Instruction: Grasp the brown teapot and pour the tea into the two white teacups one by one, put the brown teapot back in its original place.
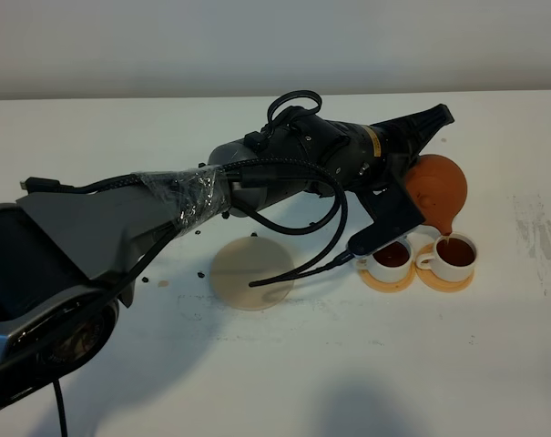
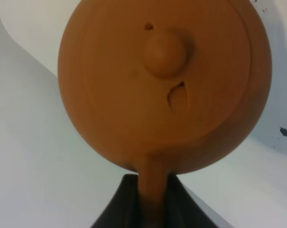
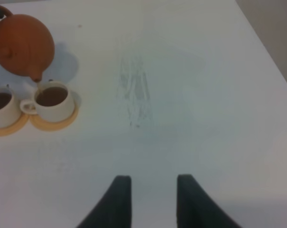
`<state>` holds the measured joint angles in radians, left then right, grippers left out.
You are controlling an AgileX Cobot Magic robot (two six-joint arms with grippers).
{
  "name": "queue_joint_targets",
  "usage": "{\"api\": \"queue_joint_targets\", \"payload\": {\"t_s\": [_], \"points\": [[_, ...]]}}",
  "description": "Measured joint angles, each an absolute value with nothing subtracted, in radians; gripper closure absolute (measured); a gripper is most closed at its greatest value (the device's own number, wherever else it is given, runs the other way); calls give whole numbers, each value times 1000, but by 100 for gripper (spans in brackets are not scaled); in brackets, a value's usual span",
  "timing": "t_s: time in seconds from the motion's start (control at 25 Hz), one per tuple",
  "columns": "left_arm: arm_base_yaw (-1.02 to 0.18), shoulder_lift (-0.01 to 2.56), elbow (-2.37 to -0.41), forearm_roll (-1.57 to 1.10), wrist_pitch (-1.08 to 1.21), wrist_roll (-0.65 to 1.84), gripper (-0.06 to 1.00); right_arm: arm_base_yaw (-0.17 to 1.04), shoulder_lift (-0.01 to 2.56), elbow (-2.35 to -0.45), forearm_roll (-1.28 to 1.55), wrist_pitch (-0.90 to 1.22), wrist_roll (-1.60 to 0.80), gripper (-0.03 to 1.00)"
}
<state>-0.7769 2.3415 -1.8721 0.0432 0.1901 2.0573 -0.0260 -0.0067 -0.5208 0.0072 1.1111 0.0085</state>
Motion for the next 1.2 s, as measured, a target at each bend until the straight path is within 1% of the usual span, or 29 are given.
{"api": "queue_joint_targets", "payload": {"t_s": [0.28,0.56,0.84,1.2], "points": [[-777,2341,-1872,16,190,2024,86,-26,-7,-521,7,1111,8,74],[-773,2341,-1872,-34,207,1925,86,-26,-7,-521,7,1111,8,74],[-745,2296,-1872,-94,275,1795,86,-26,-7,-521,7,1111,8,74],[-731,2191,-1872,-165,412,1528,86,-26,-7,-521,7,1111,8,74]]}}
